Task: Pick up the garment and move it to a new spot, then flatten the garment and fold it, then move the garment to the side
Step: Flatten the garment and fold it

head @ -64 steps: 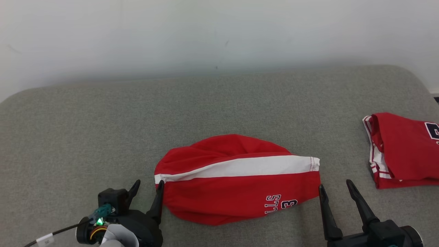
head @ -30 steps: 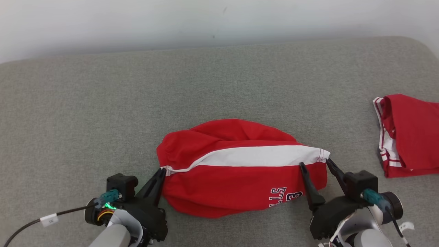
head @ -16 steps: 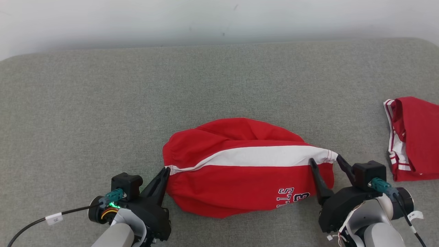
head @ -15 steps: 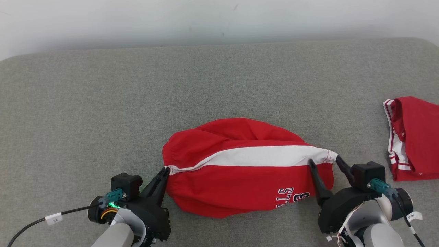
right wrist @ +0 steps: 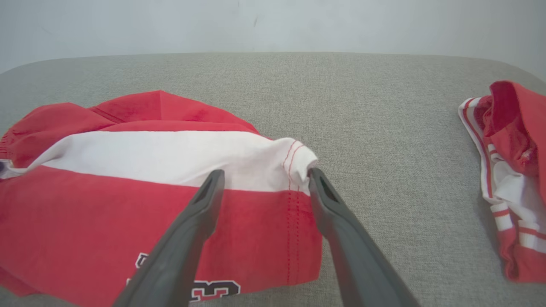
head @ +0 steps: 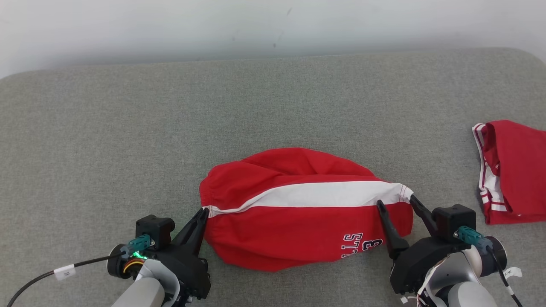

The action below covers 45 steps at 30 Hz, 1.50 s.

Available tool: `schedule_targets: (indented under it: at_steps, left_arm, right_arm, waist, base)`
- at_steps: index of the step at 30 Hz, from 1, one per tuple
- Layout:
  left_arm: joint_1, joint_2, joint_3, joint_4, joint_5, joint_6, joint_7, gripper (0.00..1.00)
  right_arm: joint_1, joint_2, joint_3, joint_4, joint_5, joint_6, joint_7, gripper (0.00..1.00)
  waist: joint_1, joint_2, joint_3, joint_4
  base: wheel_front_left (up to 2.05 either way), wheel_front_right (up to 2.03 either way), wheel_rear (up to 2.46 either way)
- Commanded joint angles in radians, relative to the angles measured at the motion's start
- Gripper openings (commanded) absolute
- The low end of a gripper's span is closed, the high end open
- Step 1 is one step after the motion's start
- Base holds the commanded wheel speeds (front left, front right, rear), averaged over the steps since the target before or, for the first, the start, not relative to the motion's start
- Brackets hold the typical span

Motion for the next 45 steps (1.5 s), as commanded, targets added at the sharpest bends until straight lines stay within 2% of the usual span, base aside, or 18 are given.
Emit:
schedule_targets:
  at_steps: [1, 2, 3, 7, 20, 31, 32, 33, 34, 35, 36, 41, 45]
  left_arm:
    - [-0.006, 0.002, 0.003, -0.002, -0.007, 0.002, -0.007, 0.0]
    - [-0.005, 0.001, 0.003, -0.003, -0.005, 0.002, -0.007, 0.0]
    - [-0.004, 0.001, 0.002, -0.004, -0.004, 0.002, -0.007, 0.0]
    - [-0.003, 0.001, 0.0, -0.006, -0.003, 0.002, -0.006, 0.0]
    - [0.002, 0.005, 0.001, -0.009, -0.007, 0.002, -0.006, 0.0]
    - [-0.001, 0.007, 0.008, -0.013, -0.002, 0.002, -0.006, 0.0]
    - [-0.003, 0.006, 0.006, -0.014, -0.002, 0.002, -0.006, 0.0]
    - [-0.004, 0.005, 0.004, -0.014, -0.003, 0.002, -0.006, 0.0]
    - [-0.005, 0.004, 0.002, -0.013, -0.004, 0.002, -0.006, 0.0]
    - [-0.005, 0.003, 0.001, -0.014, -0.004, 0.002, -0.006, 0.0]
    - [-0.006, 0.004, 0.003, -0.014, -0.004, 0.002, -0.006, 0.0]
    - [0.005, 0.01, 0.05, -0.042, 0.002, 0.003, -0.006, 0.0]
    - [0.032, -0.003, 0.163, -0.139, -0.049, 0.003, -0.006, 0.0]
  right_arm:
    - [-0.009, -0.003, -0.002, 0.004, 0.006, -0.003, -0.002, 0.99]
    - [-0.011, -0.003, -0.004, 0.007, 0.011, -0.003, -0.001, 0.98]
    - [-0.014, -0.003, -0.005, 0.011, 0.011, -0.003, 0.001, 0.93]
    - [-0.019, -0.003, 0.008, 0.022, 0.022, -0.003, 0.0, 1.0]
    - [0.001, -0.002, 0.037, 0.032, 0.029, -0.003, 0.004, 1.0]
    - [-0.049, -0.005, 0.004, 0.054, 0.03, -0.003, -0.03, 1.0]
    - [-0.056, -0.006, 0.004, 0.062, 0.03, -0.003, -0.031, 0.82]
    - [-0.063, -0.008, 0.003, 0.068, 0.03, -0.003, -0.033, 0.73]
    - [-0.068, -0.01, 0.003, 0.072, 0.025, -0.003, -0.035, 0.43]
    - [-0.072, -0.011, 0.002, 0.075, 0.021, -0.003, -0.037, 0.19]
    - [-0.074, -0.011, 0.001, 0.076, 0.02, -0.003, -0.041, 0.0]
    - [-0.052, -0.017, -0.014, 0.054, 0.024, -0.003, -0.061, 0.0]
    - [-0.044, -0.017, -0.029, -0.002, 0.055, -0.003, -0.078, 0.0]
  waist:
    - [-0.0001, -0.0001, -0.001, 0.002]
    - [-0.0001, -0.0001, -0.001, 0.003]
    - [-0.0001, -0.0001, -0.001, 0.004]
    - [-0.0001, -0.0001, -0.001, 0.01]
    - [-0.0001, -0.0001, 0.002, 0.014]
    - [-0.0001, -0.0001, 0.009, 0.01]
    - [-0.0001, -0.0001, 0.01, 0.011]
    - [-0.0001, -0.0001, 0.01, 0.012]
    - [-0.0001, -0.0001, 0.01, 0.014]
    - [-0.0001, -0.0001, 0.01, 0.016]
    - [-0.0001, -0.0001, 0.009, 0.018]
    - [-0.0001, -0.0001, 0.001, 0.02]
    - [-0.0001, -0.0001, -0.006, 0.013]
  base:
    - [0.0, 0.0, 0.0]
    - [0.0, 0.0, 0.0]
    - [0.0, 0.0, 0.0]
    - [0.0, 0.0, 0.0]
    - [0.0, 0.0, 0.0]
    - [0.0, 0.0, 0.0]
    - [0.0, 0.0, 0.0]
    - [0.0, 0.0, 0.0]
    - [0.0, 0.0, 0.0]
    - [0.0, 0.0, 0.0]
    - [0.0, 0.0, 0.0]
    - [0.0, 0.0, 0.0]
    - [0.0, 0.0, 0.0]
